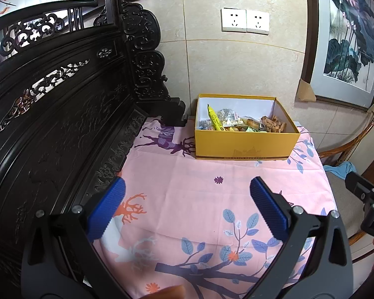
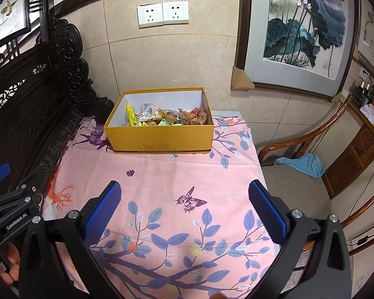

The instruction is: Organize snacks

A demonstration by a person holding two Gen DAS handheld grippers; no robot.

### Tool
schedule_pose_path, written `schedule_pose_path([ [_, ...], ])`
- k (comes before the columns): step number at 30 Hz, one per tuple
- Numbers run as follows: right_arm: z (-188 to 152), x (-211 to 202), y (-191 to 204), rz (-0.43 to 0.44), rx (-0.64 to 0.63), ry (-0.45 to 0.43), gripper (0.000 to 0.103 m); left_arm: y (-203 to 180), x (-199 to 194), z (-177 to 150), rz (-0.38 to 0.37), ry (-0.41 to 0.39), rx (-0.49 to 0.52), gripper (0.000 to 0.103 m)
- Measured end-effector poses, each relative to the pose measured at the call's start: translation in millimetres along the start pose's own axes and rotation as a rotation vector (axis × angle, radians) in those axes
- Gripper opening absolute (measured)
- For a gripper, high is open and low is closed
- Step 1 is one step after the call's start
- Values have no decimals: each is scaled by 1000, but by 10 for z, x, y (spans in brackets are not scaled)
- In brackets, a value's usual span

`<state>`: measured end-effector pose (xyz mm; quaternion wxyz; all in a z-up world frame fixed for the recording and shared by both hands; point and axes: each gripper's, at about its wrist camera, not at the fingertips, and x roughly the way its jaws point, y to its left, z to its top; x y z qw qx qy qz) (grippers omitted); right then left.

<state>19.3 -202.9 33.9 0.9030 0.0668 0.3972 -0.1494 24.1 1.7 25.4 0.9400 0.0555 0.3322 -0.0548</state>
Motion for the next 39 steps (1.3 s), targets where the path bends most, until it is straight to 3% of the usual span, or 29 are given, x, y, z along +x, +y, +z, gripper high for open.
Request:
schedule_pose_path([
  [28,6,17,-40,-3,1,-2,102,-34,-1,-1,-39,-6,9,101],
  [39,-10,-15,-30,-7,2,-8,102,-77,-52,-29,-9,-35,36,101],
])
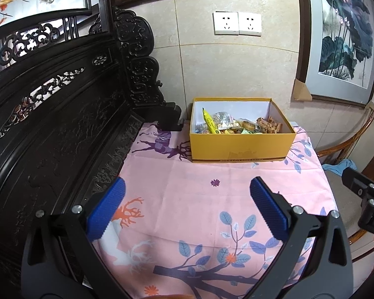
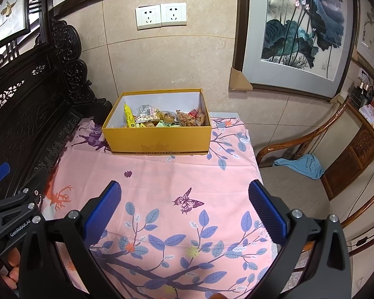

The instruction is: Organize snacks

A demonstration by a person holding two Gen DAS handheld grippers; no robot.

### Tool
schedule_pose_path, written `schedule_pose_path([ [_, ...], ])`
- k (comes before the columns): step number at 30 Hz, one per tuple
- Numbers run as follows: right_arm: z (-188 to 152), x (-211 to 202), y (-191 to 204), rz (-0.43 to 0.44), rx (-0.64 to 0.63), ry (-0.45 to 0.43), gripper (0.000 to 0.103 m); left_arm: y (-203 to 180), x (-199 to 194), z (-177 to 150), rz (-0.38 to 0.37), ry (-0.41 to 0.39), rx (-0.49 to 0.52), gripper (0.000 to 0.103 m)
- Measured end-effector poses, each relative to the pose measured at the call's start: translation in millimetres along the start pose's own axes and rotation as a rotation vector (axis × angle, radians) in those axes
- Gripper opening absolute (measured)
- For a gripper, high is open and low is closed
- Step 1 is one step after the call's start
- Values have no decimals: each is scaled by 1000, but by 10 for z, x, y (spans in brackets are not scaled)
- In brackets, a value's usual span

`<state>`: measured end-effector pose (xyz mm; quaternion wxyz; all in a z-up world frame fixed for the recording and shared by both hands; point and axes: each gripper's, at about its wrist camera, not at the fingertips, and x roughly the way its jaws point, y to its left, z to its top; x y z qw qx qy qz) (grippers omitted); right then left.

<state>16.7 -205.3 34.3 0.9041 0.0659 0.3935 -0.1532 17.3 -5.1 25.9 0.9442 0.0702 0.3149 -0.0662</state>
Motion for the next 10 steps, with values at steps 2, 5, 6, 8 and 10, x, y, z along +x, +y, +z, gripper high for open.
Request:
schedule_pose_path([
  [2,-2,-10,5,-2,1,-2,102,2,-7,-1,-8,0,-4,101],
  [5,-2,-17,3,-2,4,-4,102,-3,-6,14,-13,8,-1,101],
  [6,-4,-21,3,-2,5,-4,102,-6,-10,15,-15,5,-1,101],
  [8,-5,-24,2,-2,6,-5,102,-16,-29,18,-10,-6,6,101],
  [10,-3,-23,4,-3,5,-5,102,-32,-25,26,-14,-3,18,101],
])
